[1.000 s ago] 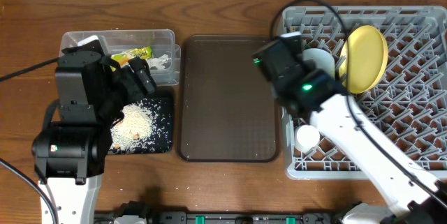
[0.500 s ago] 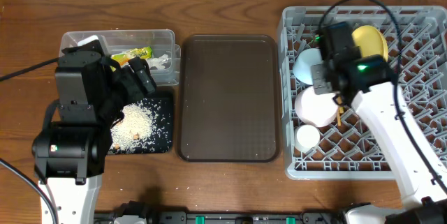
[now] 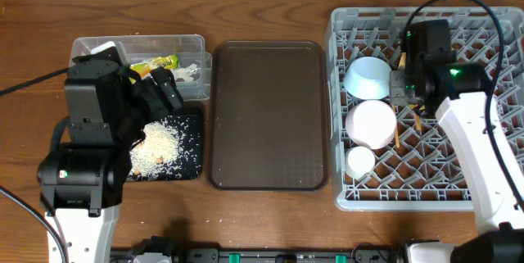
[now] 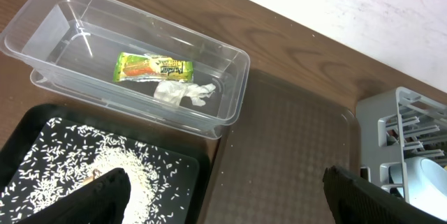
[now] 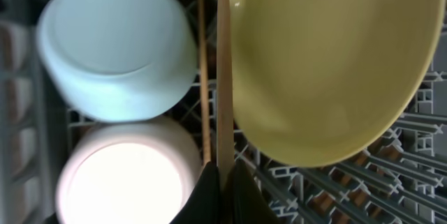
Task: Sort waste into correct bins and load items into the dishwasher rack
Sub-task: 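Lower the second chopstick into the rack slot next to the first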
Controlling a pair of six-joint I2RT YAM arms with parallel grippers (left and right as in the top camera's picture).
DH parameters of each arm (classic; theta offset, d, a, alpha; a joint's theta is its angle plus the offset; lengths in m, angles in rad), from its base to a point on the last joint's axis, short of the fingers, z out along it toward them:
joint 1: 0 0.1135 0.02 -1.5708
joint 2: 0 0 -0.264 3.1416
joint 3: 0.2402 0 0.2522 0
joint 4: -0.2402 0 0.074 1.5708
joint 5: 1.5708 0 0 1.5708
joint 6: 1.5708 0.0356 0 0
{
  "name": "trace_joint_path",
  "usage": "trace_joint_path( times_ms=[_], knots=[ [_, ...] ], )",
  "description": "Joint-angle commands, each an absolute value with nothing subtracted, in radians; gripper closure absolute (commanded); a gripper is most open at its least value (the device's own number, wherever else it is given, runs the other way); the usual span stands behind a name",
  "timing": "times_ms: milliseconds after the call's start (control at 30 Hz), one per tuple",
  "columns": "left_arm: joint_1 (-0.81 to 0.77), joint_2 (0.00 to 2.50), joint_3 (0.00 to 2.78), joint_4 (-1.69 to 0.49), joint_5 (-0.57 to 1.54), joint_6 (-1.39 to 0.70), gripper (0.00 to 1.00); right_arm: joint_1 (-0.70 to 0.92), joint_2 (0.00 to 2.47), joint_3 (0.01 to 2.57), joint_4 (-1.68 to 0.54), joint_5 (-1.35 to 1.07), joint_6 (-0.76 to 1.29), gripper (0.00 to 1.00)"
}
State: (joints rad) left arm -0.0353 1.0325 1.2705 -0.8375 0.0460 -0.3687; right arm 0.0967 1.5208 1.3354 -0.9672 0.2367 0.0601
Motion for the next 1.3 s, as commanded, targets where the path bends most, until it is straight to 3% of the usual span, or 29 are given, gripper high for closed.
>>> trace_joint_path(
  times_ms=[0, 567, 667, 767, 833, 1100, 1267],
  knots=[
    [-0.031, 1.032, 1.285, -0.838, 0.044, -0.36, 0.09, 0.07, 1.558, 1.326, -0.952, 0.208, 0.043, 0.99],
    [-0.031, 1.032, 1.285, -0.838, 0.044, -0.36, 0.09, 0.06, 1.696, 1.326, -0.883, 0.182, 0.044, 0.99],
    [-0.031, 1.032, 1.285, -0.838, 0.044, -0.36, 0.09, 0.058, 1.696, 1.326, -0.885, 0.178, 0.047, 0.9],
    [-0.031, 1.032, 1.285, -0.838, 0.044, -0.36, 0.09, 0.058, 1.696, 1.326, -0.891, 0.178, 0.047, 0.73],
    [-0.031, 1.032, 1.285, -0.838, 0.044, -0.36, 0.09, 0.058, 1.696, 1.326, -0.9, 0.178, 0.047, 0.71],
    [-0.031, 1.032, 1.285, -0.838, 0.044, -0.36, 0.09, 0.06, 1.683, 1.352, -0.908, 0.15, 0.047, 0.74],
    [-0.031, 1.032, 1.285, -0.838, 0.044, -0.36, 0.09, 0.059, 1.647, 1.361, -0.963, 0.093, 0.086, 0.82]
  ],
)
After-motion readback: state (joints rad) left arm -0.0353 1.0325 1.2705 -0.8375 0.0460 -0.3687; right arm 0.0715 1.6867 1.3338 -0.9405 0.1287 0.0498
